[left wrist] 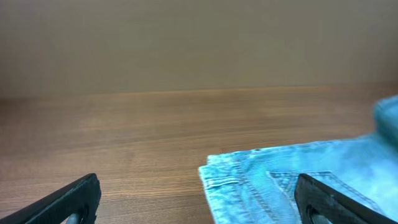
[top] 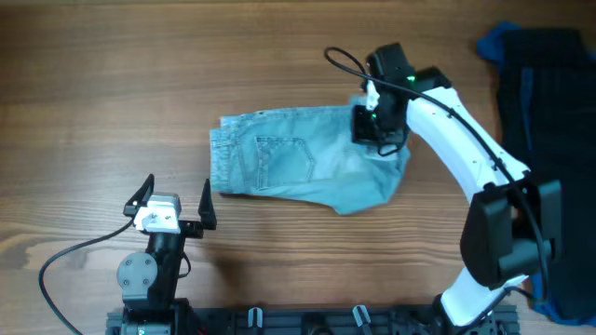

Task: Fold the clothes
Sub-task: 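Pull the jeans end up and left with the right gripper, then reach the left gripper to the jeans' left end and grasp it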

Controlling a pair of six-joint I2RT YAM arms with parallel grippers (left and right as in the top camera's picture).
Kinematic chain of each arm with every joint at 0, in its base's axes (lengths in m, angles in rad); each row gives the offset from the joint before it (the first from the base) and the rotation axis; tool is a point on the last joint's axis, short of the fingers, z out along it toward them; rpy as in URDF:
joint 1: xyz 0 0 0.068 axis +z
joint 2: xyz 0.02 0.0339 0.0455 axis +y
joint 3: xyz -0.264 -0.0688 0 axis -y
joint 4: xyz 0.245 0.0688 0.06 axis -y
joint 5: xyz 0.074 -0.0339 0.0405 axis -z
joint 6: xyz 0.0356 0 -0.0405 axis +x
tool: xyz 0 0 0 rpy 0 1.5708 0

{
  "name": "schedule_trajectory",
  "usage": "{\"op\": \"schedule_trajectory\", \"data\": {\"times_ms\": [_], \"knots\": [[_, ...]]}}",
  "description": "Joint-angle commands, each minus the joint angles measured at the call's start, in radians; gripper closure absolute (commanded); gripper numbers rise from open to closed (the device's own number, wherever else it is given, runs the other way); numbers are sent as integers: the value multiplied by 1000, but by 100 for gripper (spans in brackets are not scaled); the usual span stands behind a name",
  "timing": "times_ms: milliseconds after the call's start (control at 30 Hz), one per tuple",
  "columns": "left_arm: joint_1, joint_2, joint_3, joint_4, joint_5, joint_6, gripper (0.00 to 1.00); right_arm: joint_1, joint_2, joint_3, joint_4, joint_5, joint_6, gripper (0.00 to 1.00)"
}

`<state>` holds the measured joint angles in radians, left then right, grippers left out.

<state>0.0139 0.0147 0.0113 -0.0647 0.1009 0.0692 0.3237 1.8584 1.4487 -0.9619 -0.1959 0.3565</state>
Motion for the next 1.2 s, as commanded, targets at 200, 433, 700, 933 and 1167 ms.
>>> {"op": "schedule_trajectory", "data": {"times_ms": [200,433,700,933,1167], "knots": [[-6,-5,-6,-4,-9,-6,0,145,-37,74,102,-159,250,96],[-6,-5,-6,-4,-9,-6,0,16,-130,74,57,-96,188,96],[-6,-5,-5,8,116,-82,0,10,-135,72,21,-90,128,96],[-6,4,-5,90,393,-444,0,10,-135,72,26,-90,113,96],[-6,180,356,-165,199,-412,0,10,-135,72,37,-90,114,96]]}}
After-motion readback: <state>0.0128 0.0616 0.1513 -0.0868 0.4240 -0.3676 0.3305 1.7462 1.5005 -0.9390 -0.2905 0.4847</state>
